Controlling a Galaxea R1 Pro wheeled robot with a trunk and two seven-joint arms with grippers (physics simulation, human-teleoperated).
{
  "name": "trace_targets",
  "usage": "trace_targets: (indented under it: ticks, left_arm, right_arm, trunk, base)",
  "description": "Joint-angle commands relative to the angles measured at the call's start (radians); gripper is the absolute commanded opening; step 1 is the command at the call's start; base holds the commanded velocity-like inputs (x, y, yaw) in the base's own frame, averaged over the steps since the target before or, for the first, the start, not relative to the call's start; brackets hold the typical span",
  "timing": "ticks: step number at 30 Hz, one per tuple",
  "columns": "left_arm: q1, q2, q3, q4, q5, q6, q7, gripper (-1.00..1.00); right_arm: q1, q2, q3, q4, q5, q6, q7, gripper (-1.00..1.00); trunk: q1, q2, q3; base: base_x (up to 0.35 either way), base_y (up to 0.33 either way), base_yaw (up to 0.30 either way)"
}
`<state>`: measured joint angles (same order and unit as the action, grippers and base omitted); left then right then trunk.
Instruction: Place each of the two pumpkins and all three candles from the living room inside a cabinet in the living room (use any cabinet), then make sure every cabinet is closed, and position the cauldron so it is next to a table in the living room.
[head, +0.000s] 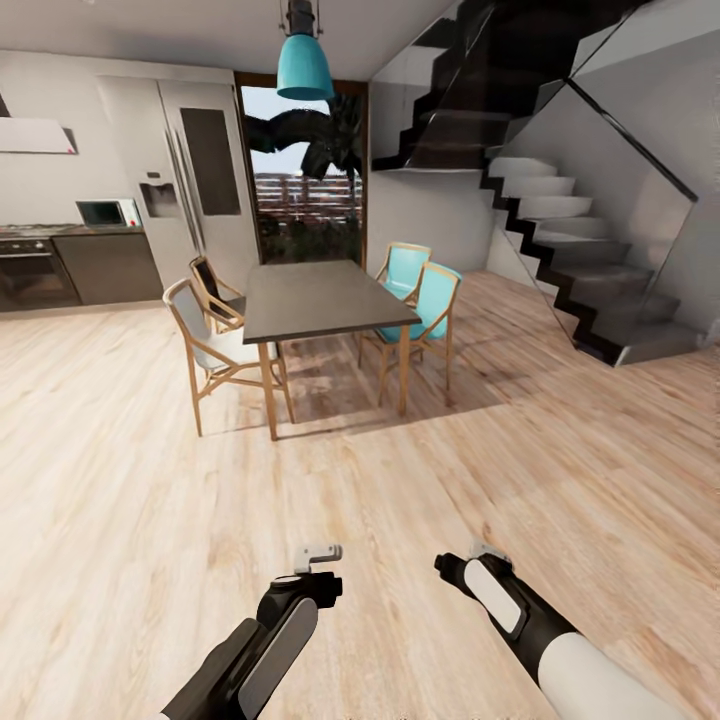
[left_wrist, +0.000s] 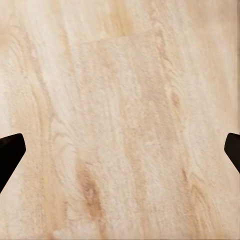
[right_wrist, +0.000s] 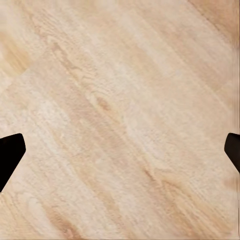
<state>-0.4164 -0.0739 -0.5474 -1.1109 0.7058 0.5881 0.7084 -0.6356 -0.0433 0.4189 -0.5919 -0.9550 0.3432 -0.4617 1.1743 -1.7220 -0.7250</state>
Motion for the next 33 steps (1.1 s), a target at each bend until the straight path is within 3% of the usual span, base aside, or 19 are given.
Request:
trace_targets:
  ticks: [1, 22, 33]
  left_arm:
    - [-0.001, 0.000, -0.002, -0.001, 0.009, 0.001, 0.010, 1.00]
    - [-0.001, 0.000, -0.002, 0.005, 0.008, 0.001, 0.009, 1.00]
    - [-0.001, 0.001, -0.002, 0.005, 0.007, 0.001, 0.009, 1.00]
  right_arm:
    - [-0.001, -0.002, 0.007, 0.001, -0.006, 0.001, -0.008, 1.00]
    - [-0.001, -0.004, 0.004, 0.038, -0.006, -0.028, -0.009, 1.00]
    - [-0.001, -0.004, 0.004, 0.053, -0.009, -0.093, -0.009, 1.00]
  trunk:
    - [0.000, -0.001, -0.003]
    - [0.000, -0.001, -0.036]
    - [0.000, -0.001, -0.047]
  base:
    - [0.000, 0.000, -0.137]
    - [0.000, 0.000, -0.093]
    - [0.000, 0.000, -0.041]
